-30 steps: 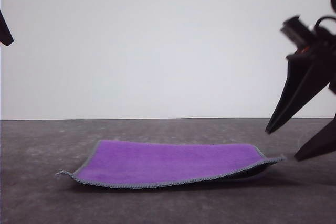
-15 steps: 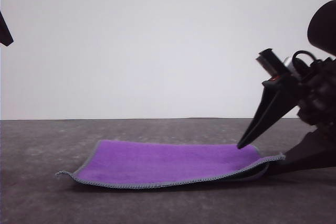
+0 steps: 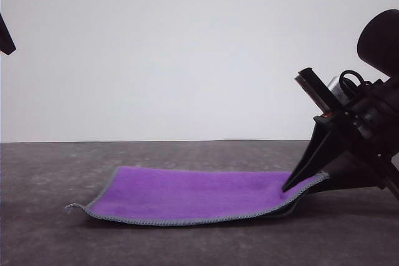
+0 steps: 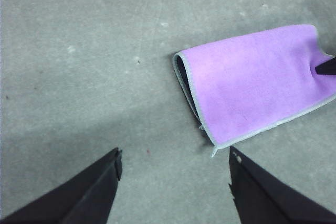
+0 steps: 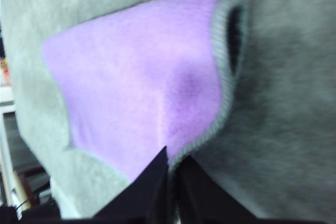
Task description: Fold clothes
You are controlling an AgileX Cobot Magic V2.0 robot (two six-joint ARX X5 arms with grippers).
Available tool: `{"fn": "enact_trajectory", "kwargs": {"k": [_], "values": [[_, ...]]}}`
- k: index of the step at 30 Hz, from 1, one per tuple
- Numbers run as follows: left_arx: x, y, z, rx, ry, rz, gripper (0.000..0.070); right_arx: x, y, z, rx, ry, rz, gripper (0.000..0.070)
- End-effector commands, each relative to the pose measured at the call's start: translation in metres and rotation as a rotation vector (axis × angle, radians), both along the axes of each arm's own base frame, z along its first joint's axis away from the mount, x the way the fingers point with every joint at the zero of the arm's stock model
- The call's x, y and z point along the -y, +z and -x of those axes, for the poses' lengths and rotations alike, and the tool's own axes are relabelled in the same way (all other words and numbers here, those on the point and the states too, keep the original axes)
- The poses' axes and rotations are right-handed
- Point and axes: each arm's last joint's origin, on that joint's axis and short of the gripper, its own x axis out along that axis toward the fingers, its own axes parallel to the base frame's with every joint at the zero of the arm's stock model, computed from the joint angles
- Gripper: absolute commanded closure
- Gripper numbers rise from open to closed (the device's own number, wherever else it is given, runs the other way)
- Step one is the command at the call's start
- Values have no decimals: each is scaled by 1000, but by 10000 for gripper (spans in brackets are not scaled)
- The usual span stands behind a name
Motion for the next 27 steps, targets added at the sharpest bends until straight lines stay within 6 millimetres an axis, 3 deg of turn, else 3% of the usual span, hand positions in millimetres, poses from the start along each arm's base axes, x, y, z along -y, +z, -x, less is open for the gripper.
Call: {"fn": "enact_trajectory", "kwargs": {"k": [1,15,27], "values": [[1,0,-1,5,-8,-8,307,-8,9,-4,47,33,-22,700],[1,0,-1,6,-8,-7,307,-78,50,-1,271,213,-62,700],[1,0,-1,7,-8,-7,307,-124,45,-9,312,307,-95,700]]}}
